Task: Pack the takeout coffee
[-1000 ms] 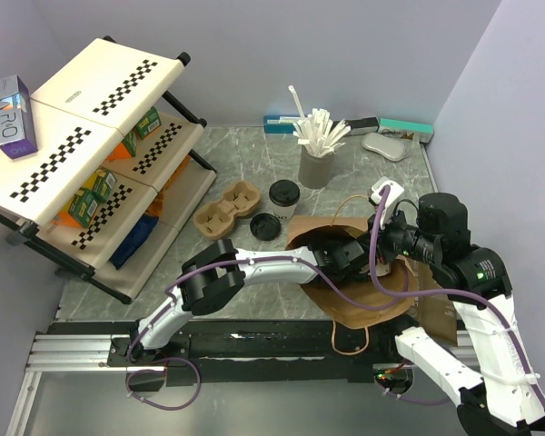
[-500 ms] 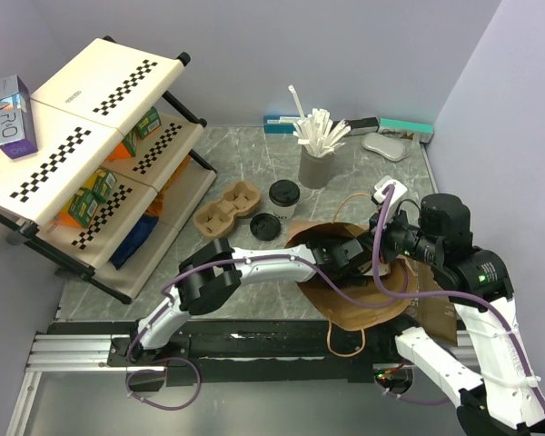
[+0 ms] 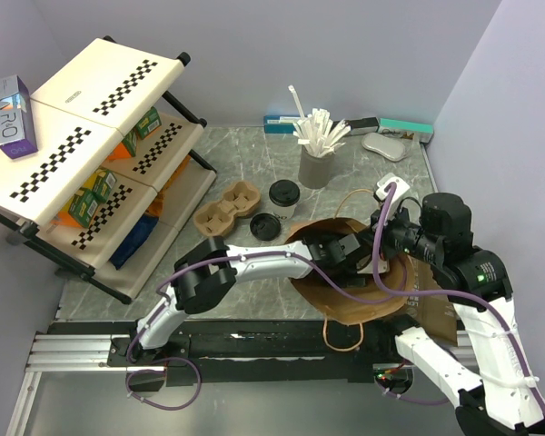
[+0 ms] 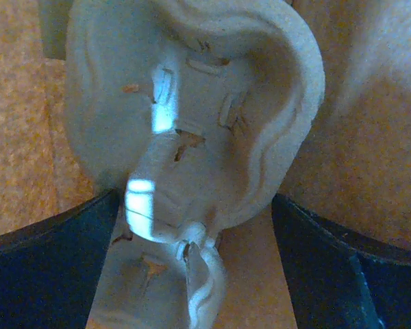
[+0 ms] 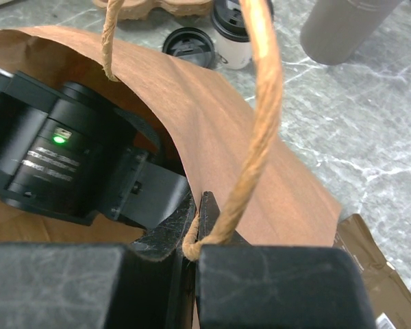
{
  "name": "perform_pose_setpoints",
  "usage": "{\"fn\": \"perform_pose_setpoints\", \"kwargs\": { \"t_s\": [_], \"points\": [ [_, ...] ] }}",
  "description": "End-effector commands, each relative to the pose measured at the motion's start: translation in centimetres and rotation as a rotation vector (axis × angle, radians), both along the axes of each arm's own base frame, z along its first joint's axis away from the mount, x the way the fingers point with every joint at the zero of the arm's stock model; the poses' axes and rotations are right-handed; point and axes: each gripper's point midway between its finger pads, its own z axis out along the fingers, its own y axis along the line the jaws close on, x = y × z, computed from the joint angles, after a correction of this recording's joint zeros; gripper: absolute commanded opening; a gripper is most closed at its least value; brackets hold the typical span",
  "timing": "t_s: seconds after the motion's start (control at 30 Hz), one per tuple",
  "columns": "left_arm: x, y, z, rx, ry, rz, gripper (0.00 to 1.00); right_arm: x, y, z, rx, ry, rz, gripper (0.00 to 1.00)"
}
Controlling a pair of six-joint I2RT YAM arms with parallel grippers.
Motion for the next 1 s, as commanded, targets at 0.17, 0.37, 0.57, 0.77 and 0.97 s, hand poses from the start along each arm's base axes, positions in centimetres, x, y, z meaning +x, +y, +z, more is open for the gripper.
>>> {"fn": "perform_pose_setpoints", "kwargs": {
  "t_s": [0.17,0.37,0.57,0.77,0.97],
  "points": [
    [-0.1,-2.6,9.8,-0.314,-0.025,-0.031,0.99,-0.3,-1.9,-3.4,-0.072,0.124,-0.109,0.0],
    [-1.3,-2.8,10.4,-0.336,-0.02,-0.094,0.99,-0.3,-1.7,-3.8,-0.071,0.144,-0.1,0.0],
    [-2.1,-2.9,11.3,-0.355,-0.006,-0.134,0.84,0.0,-1.7,-3.6,-0.072,0.139,-0.104,0.0],
    [-3.1,-2.6,11.8,-0.374,0.026,-0.157,0.63,-0.2,-1.9,-3.9,-0.075,0.137,-0.111,0.0],
    [-4.2,-2.3,13.0,-0.401,0.044,-0.215,0.53,-0.1,-2.2,-3.9,-0.086,0.122,-0.12,0.0]
  ]
}}
